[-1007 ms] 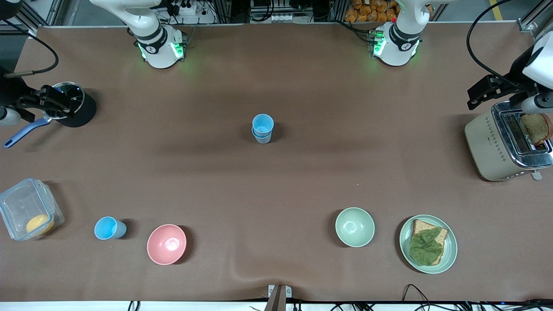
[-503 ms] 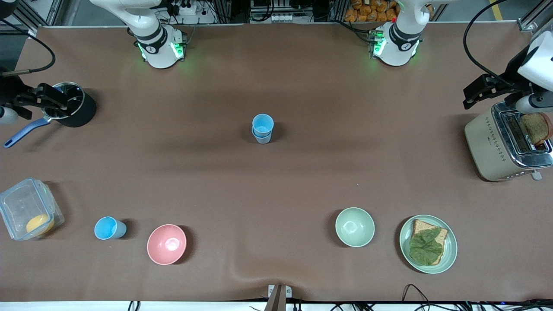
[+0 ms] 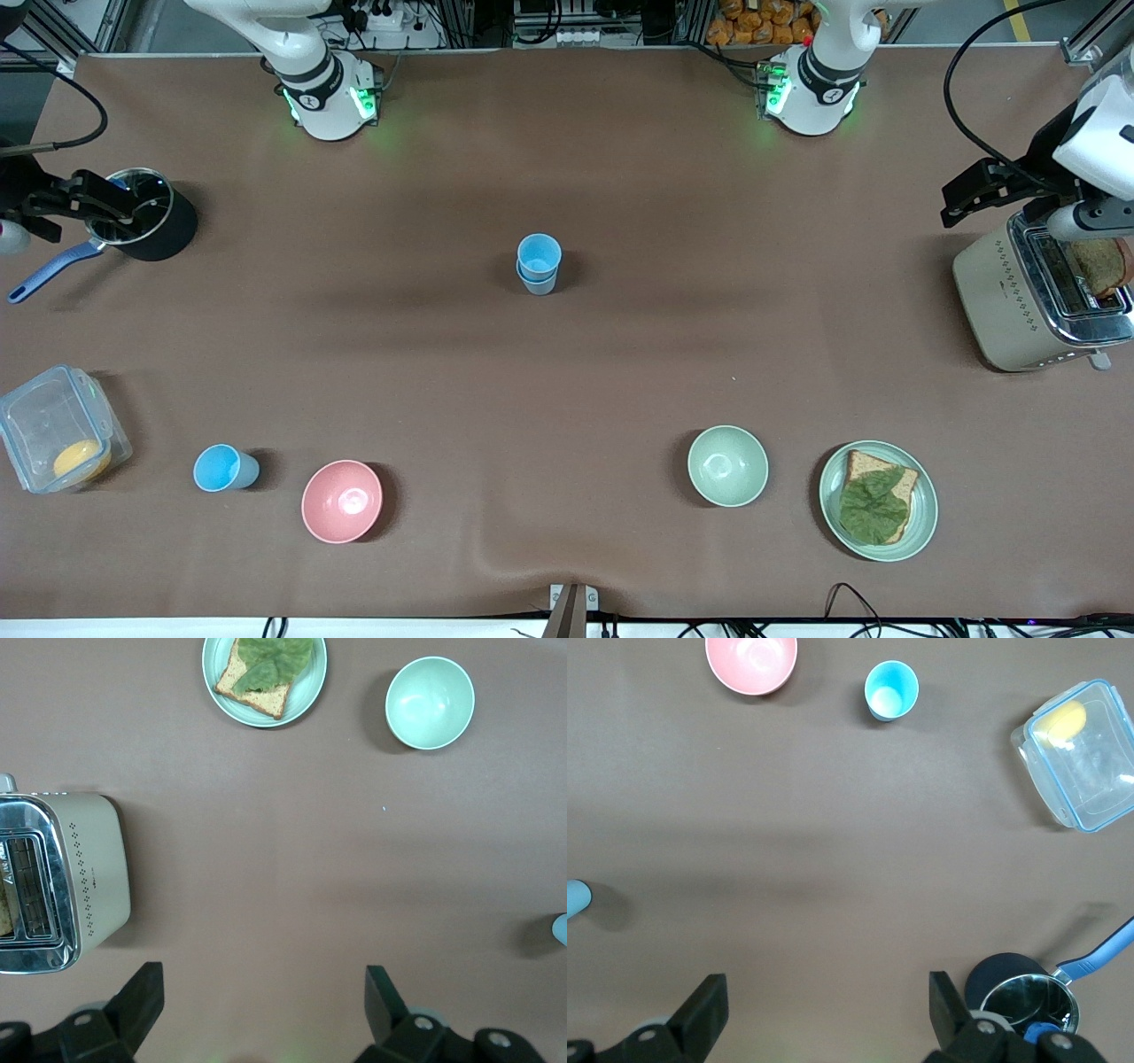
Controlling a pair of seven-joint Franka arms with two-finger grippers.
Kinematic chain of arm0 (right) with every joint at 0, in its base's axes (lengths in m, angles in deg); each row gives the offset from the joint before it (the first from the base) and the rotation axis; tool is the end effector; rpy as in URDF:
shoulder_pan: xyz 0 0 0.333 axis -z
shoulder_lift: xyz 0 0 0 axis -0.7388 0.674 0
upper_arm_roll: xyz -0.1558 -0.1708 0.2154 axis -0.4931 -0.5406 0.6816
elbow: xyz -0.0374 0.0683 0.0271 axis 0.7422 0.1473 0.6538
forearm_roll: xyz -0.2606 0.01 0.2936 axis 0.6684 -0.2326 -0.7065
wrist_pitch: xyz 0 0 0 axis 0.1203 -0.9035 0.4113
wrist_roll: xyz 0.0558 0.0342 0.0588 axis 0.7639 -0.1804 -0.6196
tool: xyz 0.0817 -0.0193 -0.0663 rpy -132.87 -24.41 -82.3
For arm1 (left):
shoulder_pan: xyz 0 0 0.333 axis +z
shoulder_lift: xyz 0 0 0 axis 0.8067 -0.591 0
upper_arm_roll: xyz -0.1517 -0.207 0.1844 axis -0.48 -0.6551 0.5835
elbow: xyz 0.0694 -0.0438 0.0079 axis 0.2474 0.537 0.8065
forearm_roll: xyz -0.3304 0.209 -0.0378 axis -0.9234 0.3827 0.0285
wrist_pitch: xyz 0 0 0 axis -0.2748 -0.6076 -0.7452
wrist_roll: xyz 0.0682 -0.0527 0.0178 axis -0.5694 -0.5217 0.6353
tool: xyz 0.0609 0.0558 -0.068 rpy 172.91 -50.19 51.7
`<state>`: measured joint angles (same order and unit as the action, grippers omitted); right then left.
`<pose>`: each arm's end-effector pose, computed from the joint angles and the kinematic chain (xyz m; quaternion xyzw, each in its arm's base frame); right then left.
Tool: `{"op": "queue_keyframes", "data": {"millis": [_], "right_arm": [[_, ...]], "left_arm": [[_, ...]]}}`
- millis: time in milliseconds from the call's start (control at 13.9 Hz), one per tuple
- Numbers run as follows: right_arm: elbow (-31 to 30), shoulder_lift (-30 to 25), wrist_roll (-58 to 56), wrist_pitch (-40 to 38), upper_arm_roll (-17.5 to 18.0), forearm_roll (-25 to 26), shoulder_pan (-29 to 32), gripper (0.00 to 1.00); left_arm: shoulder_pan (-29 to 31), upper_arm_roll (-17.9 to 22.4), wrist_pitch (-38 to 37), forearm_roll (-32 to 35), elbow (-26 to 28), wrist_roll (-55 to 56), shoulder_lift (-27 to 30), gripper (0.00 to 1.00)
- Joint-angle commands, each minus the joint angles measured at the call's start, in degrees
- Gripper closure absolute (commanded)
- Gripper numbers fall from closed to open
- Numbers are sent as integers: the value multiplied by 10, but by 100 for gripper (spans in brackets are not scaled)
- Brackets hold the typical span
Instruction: Stack blue cups with both arms
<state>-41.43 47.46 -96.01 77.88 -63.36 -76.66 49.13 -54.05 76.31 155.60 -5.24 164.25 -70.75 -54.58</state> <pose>0.5492 -0.0155 0.6292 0.9989 0.0402 -0.0239 0.0012 0.5445 -0.0679 0.6455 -0.9997 -0.0239 0.0071 0.0039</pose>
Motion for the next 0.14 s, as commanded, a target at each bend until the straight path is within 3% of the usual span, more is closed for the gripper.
{"op": "queue_keyframes", "data": {"millis": [0,72], "right_arm": [[6,-5,-2,-11,10,8,11,0],[6,-3,-1,-11,10,8,11,0]], "left_arm": [[-4,6,-6,-6,-1,-9,3,0],[-4,6,-6,-8,-1,-9,3,0]]}}
